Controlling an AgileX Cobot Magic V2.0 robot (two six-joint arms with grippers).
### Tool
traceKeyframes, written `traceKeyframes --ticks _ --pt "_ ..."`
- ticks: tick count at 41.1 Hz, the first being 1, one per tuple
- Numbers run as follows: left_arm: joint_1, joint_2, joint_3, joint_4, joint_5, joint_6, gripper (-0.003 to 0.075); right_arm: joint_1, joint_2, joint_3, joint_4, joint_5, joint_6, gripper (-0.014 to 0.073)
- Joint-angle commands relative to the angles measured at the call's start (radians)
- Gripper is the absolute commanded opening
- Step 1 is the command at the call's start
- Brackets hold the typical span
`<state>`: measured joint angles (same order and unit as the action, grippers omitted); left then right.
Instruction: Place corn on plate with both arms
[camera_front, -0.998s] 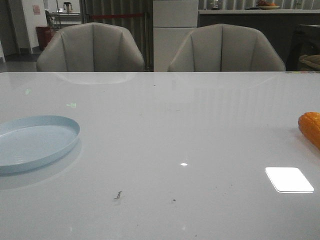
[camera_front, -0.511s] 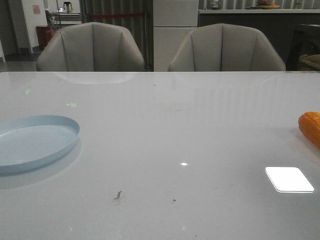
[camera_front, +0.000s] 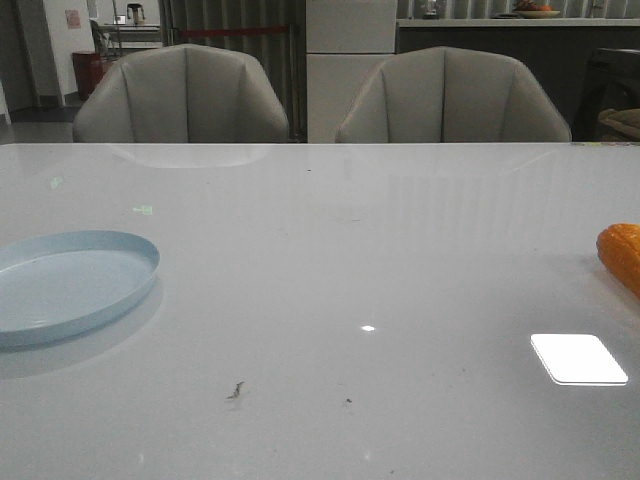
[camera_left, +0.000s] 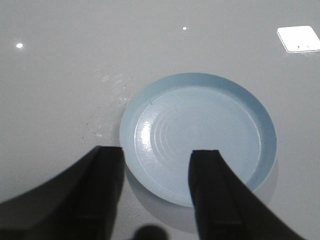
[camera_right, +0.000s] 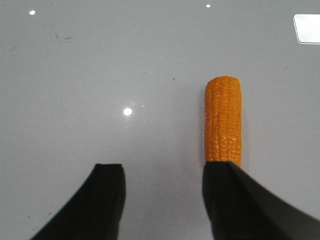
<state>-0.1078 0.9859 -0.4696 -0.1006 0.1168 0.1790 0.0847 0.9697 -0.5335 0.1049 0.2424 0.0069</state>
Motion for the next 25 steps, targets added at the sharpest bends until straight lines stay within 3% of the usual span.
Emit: traceKeyframes --ticks 1,8,25 --pt "0.002 0.005 -0.037 -0.033 -0.089 -0.002 0.0512 -0.006 -0.008 -0.036 0.003 -0.078 -0.001 0.054" --pt "0.027 0.065 -0.077 -0.122 -0.04 -0.002 0.0512 -0.006 -0.008 -0.036 0.003 -0.077 -0.001 0.054" --pt "0.155 0.401 -0.435 -0.13 0.335 -0.002 0.0481 -0.006 -0.008 -0.036 0.003 -0.077 -0.001 0.054"
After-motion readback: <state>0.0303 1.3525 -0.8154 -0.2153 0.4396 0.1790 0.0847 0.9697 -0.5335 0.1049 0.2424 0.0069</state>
